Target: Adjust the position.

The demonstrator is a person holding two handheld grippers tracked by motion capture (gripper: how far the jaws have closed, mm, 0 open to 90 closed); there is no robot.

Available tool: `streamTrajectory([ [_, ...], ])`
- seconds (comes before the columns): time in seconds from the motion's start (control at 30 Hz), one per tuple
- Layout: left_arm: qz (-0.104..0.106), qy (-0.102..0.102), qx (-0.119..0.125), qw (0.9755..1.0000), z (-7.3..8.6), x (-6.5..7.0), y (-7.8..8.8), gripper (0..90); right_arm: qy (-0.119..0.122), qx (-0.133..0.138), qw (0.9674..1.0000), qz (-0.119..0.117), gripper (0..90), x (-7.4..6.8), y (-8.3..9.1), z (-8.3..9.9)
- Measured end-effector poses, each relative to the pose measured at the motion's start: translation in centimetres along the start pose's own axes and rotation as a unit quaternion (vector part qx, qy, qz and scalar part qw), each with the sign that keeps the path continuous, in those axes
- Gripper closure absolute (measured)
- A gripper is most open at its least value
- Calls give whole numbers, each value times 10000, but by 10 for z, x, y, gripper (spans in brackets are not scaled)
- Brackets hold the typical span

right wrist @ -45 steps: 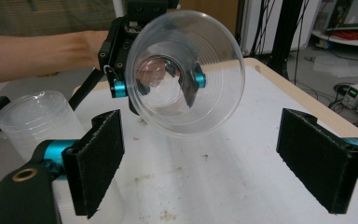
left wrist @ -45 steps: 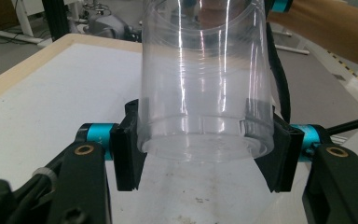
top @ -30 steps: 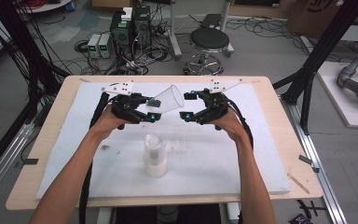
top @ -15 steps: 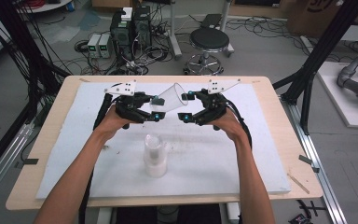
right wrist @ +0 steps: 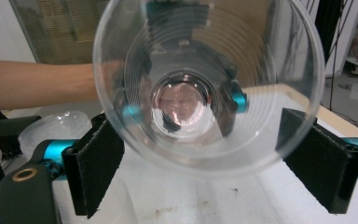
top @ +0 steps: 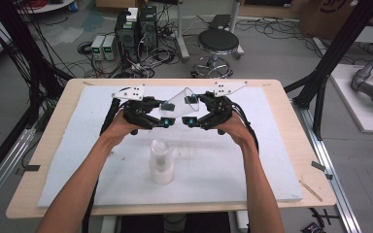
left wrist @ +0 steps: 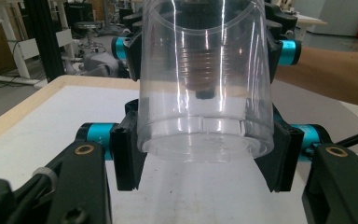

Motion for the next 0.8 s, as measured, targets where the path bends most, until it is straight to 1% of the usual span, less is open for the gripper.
streamTrajectory([
  [0.07, 3, -12, -10, 10000, 0, 0, -1, 416, 7, -7, 10000, -10, 151, 0, -1, -2],
  [0.17, 52, -31, -1, 10000, -1, 1, -4, 416, 51, 59, 10000, -56, 151, -1, -2, -5],
  [0.27, 109, -73, -73, 9999, -1, 3, -6, 416, 70, 71, 9999, -94, 151, -1, -3, -8],
  [0.37, 137, -58, -114, 9998, 0, 3, -6, 416, 81, 127, 9998, -99, 153, -2, -3, -10],
  [0.43, 135, -55, -89, 9999, 0, 3, -6, 416, 99, 164, 9997, -120, 172, -2, -2, -11],
  [0.53, 155, -40, -89, 9998, -1, 3, -5, 416, 148, 130, 9997, -126, 245, -2, -2, -11],
  [0.6, 169, -37, -102, 9998, 0, 3, -6, 416, 176, 165, 9996, -142, 250, -3, -2, -11],
  [0.63, 162, -51, -121, 9998, 0, 3, -6, 416, 171, 156, 9996, -158, 261, -3, -2, -12],
  [0.67, 162, -54, -121, 9998, 0, 3, -6, 416, 215, 174, 9995, -178, 283, -3, -2, -12],
  [0.8, 173, -63, -129, 9997, 0, 3, -7, 417, 247, 165, 9994, -194, 298, -4, -2, -12],
])
Point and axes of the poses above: each handheld gripper's, and its own axes: y roughly backward along the jaws, z roughly out of its underside, x roughly to its right, the point moved 1 cm from there along -y, roughly forward along the jaws, and after that the axes turned 6 degrees about -z, right-handed, at the moved point
